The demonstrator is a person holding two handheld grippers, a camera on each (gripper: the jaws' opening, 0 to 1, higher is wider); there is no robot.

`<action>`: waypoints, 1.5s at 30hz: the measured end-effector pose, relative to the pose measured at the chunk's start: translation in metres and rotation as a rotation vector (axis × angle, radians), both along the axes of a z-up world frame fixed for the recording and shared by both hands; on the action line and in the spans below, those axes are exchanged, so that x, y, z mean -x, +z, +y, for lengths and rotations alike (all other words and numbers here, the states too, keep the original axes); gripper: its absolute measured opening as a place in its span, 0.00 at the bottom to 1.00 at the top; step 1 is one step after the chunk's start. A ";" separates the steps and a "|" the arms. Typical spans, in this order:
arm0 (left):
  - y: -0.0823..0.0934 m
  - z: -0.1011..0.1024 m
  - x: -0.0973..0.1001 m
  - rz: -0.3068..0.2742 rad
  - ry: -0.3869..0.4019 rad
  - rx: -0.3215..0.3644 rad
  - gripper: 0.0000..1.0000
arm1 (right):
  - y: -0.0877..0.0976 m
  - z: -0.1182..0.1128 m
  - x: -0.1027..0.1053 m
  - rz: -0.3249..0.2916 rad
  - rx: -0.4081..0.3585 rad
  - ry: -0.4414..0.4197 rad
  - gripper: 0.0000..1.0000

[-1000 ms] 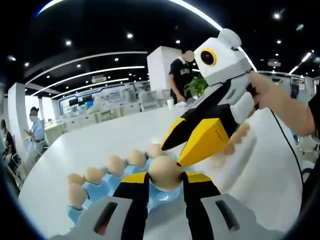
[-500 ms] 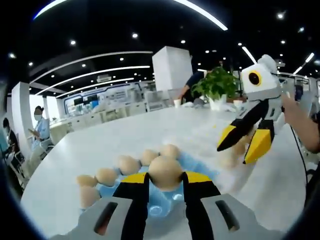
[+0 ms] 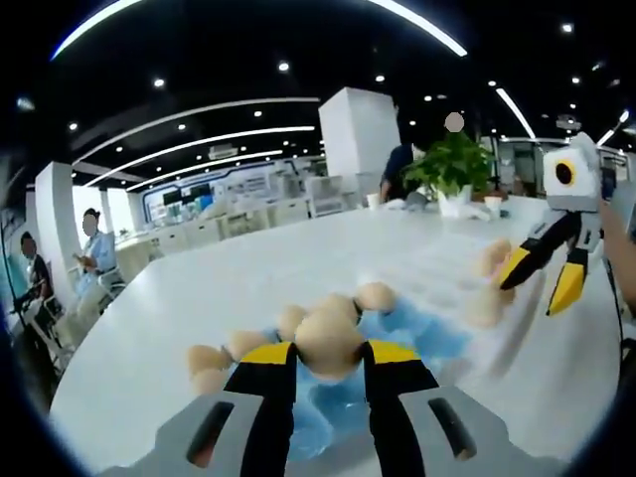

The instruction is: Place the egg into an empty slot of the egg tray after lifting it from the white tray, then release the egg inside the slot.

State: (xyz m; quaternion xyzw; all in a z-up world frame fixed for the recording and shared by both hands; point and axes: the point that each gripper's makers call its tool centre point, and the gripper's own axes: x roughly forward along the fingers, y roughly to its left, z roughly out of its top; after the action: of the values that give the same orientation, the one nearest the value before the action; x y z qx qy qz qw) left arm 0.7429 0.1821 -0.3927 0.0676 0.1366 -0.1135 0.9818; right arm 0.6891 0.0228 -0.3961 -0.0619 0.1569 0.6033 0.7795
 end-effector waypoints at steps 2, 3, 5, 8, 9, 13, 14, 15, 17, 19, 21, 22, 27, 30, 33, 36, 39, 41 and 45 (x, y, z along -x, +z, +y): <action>-0.002 0.001 0.001 0.005 0.005 -0.005 0.27 | -0.003 -0.002 -0.001 0.004 0.000 -0.006 0.39; -0.002 0.003 0.000 0.006 0.011 -0.005 0.27 | -0.004 -0.003 -0.001 0.005 -0.004 -0.011 0.39; -0.002 0.005 -0.001 0.007 0.013 -0.004 0.27 | -0.003 -0.006 -0.002 0.016 -0.034 -0.033 0.39; -0.003 0.011 -0.002 0.010 0.026 -0.009 0.27 | -0.005 -0.010 -0.002 0.025 -0.047 -0.045 0.39; -0.004 0.013 -0.003 0.014 0.030 -0.011 0.27 | -0.005 -0.012 -0.002 0.026 -0.047 -0.050 0.39; -0.005 0.018 -0.001 0.016 0.048 -0.013 0.27 | -0.009 -0.020 -0.003 0.034 -0.045 -0.077 0.39; -0.005 0.020 -0.003 0.019 0.053 -0.018 0.27 | -0.008 -0.023 -0.003 0.037 -0.050 -0.088 0.39; -0.005 0.021 -0.003 0.016 0.053 -0.019 0.27 | -0.008 -0.024 -0.003 0.037 -0.056 -0.095 0.39; -0.005 0.023 -0.004 0.018 0.062 -0.026 0.27 | -0.008 -0.027 -0.003 0.048 -0.067 -0.106 0.39; -0.005 0.028 -0.006 0.026 0.072 -0.035 0.27 | -0.008 -0.029 -0.003 0.048 -0.070 -0.110 0.39; -0.006 0.032 -0.007 0.028 0.080 -0.032 0.27 | -0.009 -0.030 -0.003 0.049 -0.065 -0.115 0.39; -0.006 0.033 -0.008 0.029 0.080 -0.032 0.27 | -0.009 -0.030 -0.003 0.049 -0.061 -0.114 0.39; -0.011 0.038 -0.010 0.046 0.090 -0.043 0.27 | -0.009 -0.031 -0.003 0.045 -0.062 -0.124 0.38; -0.014 0.041 -0.012 0.055 0.096 -0.053 0.27 | -0.007 -0.031 -0.003 0.046 -0.070 -0.124 0.38; -0.017 0.042 -0.014 0.065 0.100 -0.055 0.27 | -0.008 -0.032 -0.003 0.042 -0.065 -0.124 0.38; -0.020 0.043 -0.014 0.073 0.107 -0.057 0.27 | -0.010 -0.033 -0.004 0.046 -0.062 -0.129 0.38; -0.025 0.045 -0.016 0.090 0.111 -0.069 0.27 | -0.012 -0.034 -0.004 0.054 -0.063 -0.133 0.38; -0.025 0.045 -0.016 0.083 0.112 -0.055 0.27 | -0.013 -0.034 -0.004 0.057 -0.061 -0.133 0.38; -0.025 0.044 -0.019 0.084 0.107 -0.048 0.26 | -0.016 -0.034 -0.002 0.064 -0.057 -0.130 0.38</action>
State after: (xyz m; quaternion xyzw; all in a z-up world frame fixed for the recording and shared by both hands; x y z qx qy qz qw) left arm 0.7619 0.2266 -0.4178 0.0790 0.1836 -0.0603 0.9780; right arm 0.6908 -0.0108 -0.4116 -0.0099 0.1682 0.5573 0.8130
